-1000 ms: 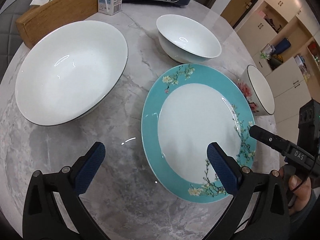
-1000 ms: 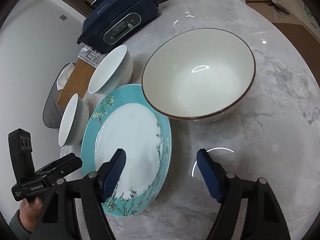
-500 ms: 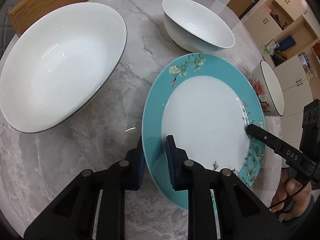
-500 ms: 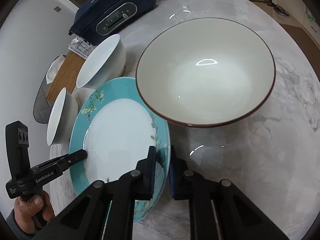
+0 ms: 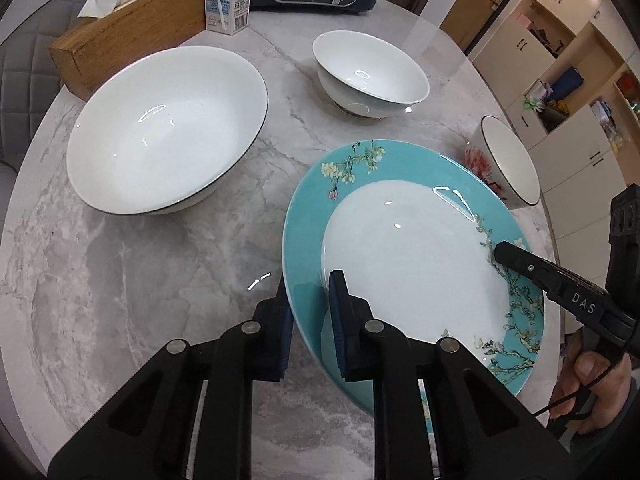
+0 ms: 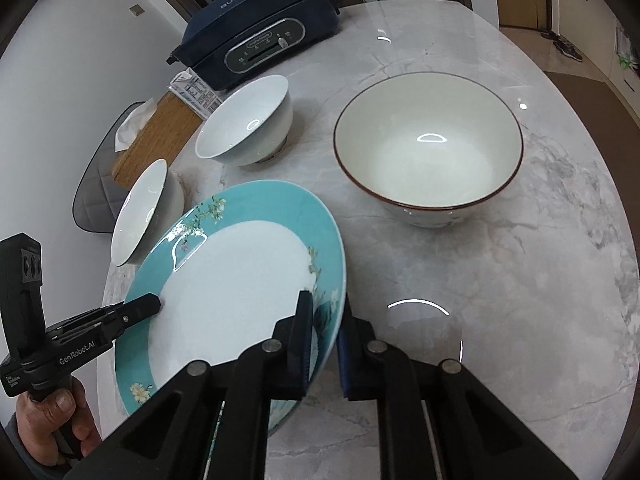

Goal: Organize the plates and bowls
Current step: 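Carry the deep teal plate with both tools onto the plate stack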

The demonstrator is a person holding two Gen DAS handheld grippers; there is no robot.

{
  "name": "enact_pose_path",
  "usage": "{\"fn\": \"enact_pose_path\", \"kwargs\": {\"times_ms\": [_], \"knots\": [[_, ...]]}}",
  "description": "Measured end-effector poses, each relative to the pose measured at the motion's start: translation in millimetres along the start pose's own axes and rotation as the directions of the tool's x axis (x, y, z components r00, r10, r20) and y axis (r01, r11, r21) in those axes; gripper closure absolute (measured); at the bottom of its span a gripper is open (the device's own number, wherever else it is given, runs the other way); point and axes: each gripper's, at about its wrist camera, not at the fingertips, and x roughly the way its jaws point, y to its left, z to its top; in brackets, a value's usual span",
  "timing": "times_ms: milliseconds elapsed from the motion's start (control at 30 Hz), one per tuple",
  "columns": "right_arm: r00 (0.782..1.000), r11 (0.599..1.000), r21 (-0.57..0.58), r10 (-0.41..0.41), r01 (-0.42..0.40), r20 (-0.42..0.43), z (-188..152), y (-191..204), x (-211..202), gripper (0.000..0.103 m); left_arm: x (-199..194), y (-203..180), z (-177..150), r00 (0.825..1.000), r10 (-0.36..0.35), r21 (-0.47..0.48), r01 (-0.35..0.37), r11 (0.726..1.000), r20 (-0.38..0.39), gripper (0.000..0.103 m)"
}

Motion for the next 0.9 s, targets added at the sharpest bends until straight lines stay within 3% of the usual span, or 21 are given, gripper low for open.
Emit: {"fn": "enact_pose_path", "kwargs": {"times_ms": [167, 300, 500, 733, 900], "knots": [[0.999, 1.000, -0.024, 0.019, -0.018, 0.038, -19, 15, -35, 0.090, -38, -4, -25, 0.999, -0.026, -0.001, 0.026, 1.000, 0.039, 0.088], [0.997, 0.997, -0.066, 0.032, -0.028, 0.069, -50, 32, -72, 0.090, -82, 3, -64, 0.997, -0.043, 0.007, 0.042, 0.999, 0.071, 0.088], [0.997, 0.993, -0.117, 0.032, -0.023, 0.074, -113, 57, -106, 0.089, -119, 10, -134, 0.996, -0.059, -0.005, 0.059, 0.998, 0.062, 0.088], [0.999, 0.992, -0.127, 0.024, -0.021, 0.026, -191, 62, -111, 0.088, -128, 16, -220, 0.999, -0.048, -0.013, 0.048, 0.999, 0.014, 0.088], [1.000, 0.991, -0.132, -0.001, 0.001, 0.003, -230, 60, -106, 0.088, -123, 15, -259, 0.999, -0.035, 0.009, 0.035, 0.999, -0.013, 0.088]]}}
